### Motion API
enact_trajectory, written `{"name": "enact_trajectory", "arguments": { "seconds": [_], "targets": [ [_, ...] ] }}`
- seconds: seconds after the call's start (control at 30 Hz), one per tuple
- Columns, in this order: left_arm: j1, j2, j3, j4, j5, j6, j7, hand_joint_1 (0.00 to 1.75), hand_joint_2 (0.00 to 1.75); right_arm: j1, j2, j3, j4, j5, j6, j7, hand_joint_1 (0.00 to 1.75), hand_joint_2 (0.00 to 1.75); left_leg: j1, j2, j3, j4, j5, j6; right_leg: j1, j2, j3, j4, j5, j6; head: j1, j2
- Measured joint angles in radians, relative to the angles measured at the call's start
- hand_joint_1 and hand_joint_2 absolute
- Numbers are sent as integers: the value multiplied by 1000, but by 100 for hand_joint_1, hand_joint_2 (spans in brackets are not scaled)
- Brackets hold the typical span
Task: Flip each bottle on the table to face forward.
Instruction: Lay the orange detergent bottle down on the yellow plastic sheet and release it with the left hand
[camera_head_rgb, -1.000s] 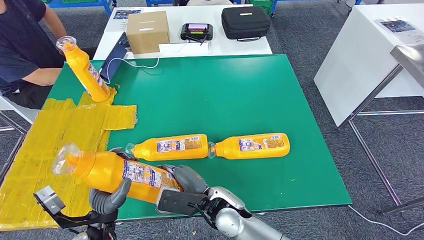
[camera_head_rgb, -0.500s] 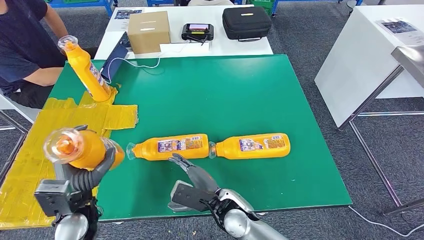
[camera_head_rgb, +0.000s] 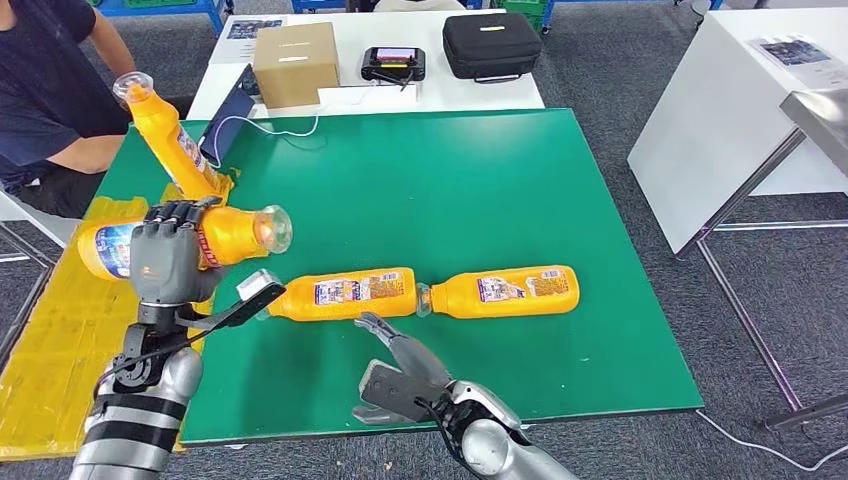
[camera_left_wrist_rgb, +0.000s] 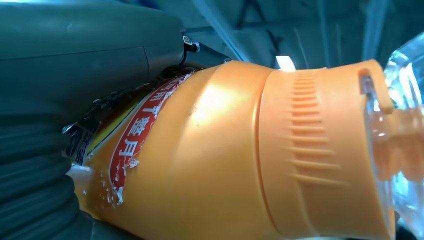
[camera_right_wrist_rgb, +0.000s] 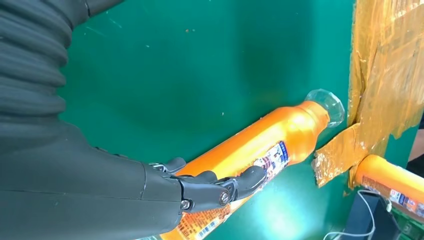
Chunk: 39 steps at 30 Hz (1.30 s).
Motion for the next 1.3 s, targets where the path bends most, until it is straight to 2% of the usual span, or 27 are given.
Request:
{"name": "enact_trajectory", "arguments": {
  "seconds": [0.03, 0.13, 0.17, 0.33, 0.43, 0.73, 1.1, 1.2, 1.3],
  "targets": [
    [-20, 14, -12, 51, -31, -18, 15, 142, 175, -1, 3, 0, -1, 0, 5, 3, 0, 175, 0, 0, 0, 0, 0, 0, 0, 0, 0, 0, 0, 0, 0, 0],
    [-80, 52, -54, 220, -70, -97, 38, 13, 44, -12, 14, 1, -2, -5, 23, 16, 0, 175, 0, 1, 0, 0, 0, 0, 0, 1, -1, 1, 0, 0, 0, 0],
    [-99, 65, -68, 279, -70, -130, 38, 0, 0, -19, 18, 1, -2, -7, 31, 21, 0, 175, 0, 1, 0, 0, 0, 0, 0, 1, -1, 1, 0, 0, 0, 0],
    [-172, 119, -111, 493, 0, -311, -10, 0, 0, -41, 30, 1, -2, -13, 41, 45, 0, 175, 0, 1, 0, 0, 0, 0, 0, 1, -1, 1, 0, 0, 0, 0],
    [-204, 144, -123, 569, 44, -372, -40, 0, 0, -51, 34, 0, -2, 6, 16, 56, 0, 175, 0, 1, -1, 0, 0, 0, 0, 2, -1, 1, 0, 0, 0, 0],
    [-221, 170, -140, 638, 103, -408, -61, 0, 0, -117, 45, -23, 7, 104, -52, 93, 0, 175, 0, 1, 0, 0, 1, -1, 0, 2, 0, 1, 0, 0, 0, 0],
    [-229, 176, -157, 649, 143, -413, -77, 0, 0, -176, 61, -39, 34, 152, -53, 109, 0, 175, 0, 0, 0, 0, 2, -1, 0, 2, 0, 2, 1, 0, 0, 0],
    [-234, 175, -156, 649, 230, -432, -133, 0, 0, -220, 67, -42, 72, 180, -41, 124, 0, 175, 0, 0, 0, 0, 2, -1, 0, 1, -1, 2, 1, -1, 0, 0],
    [-233, 167, -139, 630, 415, -495, -232, 0, 0, -275, 75, -43, 141, 220, -21, 133, 0, 175, 0, 0, 0, 0, 3, -1, 0, 1, -1, 2, 3, -2, 0, 0]
  ]
}}
